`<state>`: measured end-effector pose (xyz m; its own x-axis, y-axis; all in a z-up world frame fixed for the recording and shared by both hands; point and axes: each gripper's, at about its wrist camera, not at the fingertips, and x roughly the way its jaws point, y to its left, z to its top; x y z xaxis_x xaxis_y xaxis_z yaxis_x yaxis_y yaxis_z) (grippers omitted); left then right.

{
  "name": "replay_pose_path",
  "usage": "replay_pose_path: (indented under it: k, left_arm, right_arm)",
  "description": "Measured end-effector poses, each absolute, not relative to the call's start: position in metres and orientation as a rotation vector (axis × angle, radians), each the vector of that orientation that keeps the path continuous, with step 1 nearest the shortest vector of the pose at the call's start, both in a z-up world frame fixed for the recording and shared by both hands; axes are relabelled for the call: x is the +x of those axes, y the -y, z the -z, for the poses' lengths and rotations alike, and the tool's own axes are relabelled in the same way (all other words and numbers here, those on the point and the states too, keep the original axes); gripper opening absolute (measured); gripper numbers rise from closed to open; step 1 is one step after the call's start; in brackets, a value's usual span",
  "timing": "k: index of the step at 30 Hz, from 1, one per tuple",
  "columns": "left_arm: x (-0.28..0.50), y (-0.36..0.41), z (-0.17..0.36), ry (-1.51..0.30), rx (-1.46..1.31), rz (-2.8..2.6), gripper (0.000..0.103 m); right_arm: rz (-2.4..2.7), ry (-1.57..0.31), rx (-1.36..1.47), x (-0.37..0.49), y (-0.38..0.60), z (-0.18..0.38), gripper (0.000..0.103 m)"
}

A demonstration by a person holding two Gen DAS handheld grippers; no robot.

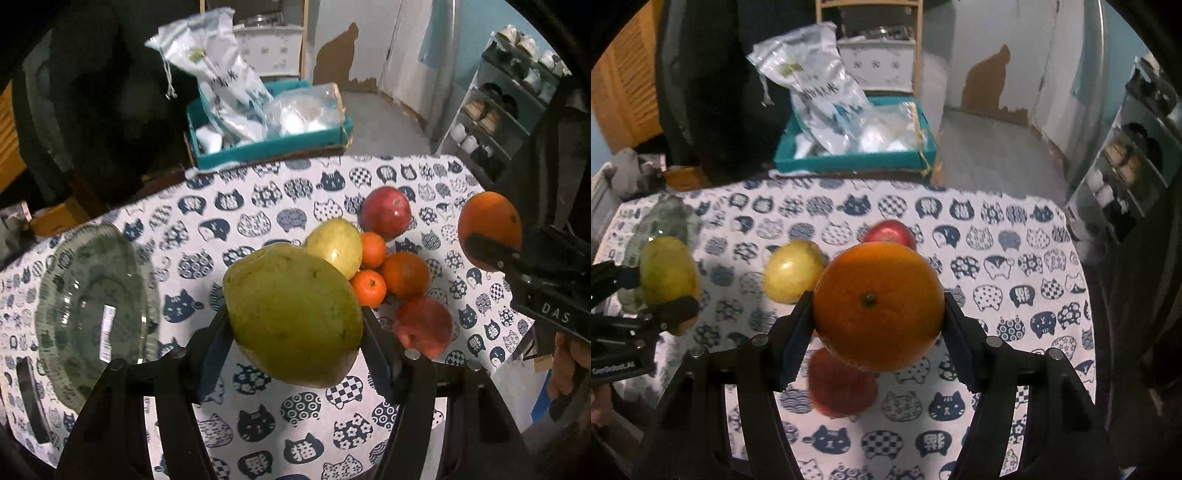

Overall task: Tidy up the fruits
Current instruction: 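Carry the pear in the left tool while the right tool carries the orange toward the glass bowl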

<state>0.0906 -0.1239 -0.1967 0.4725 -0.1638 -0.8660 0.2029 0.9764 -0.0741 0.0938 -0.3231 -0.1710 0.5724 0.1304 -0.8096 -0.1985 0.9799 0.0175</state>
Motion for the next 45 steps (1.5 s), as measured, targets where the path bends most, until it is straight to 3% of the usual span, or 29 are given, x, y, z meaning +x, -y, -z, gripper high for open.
replay_pose_path:
  k: [22, 45]
  left_arm:
    - [0.053, 0.057, 0.122, -0.883, -0.037, 0.178, 0.068]
    - [0.041, -0.041, 0.101, -0.801, -0.113, 0.013, 0.068]
  right_arm:
    - [-0.313, -0.765, -0.076, 0.056, 0.273, 0.089, 0.066]
    - [-0.46, -0.743, -0.076, 0.077, 0.175, 0.07, 0.066]
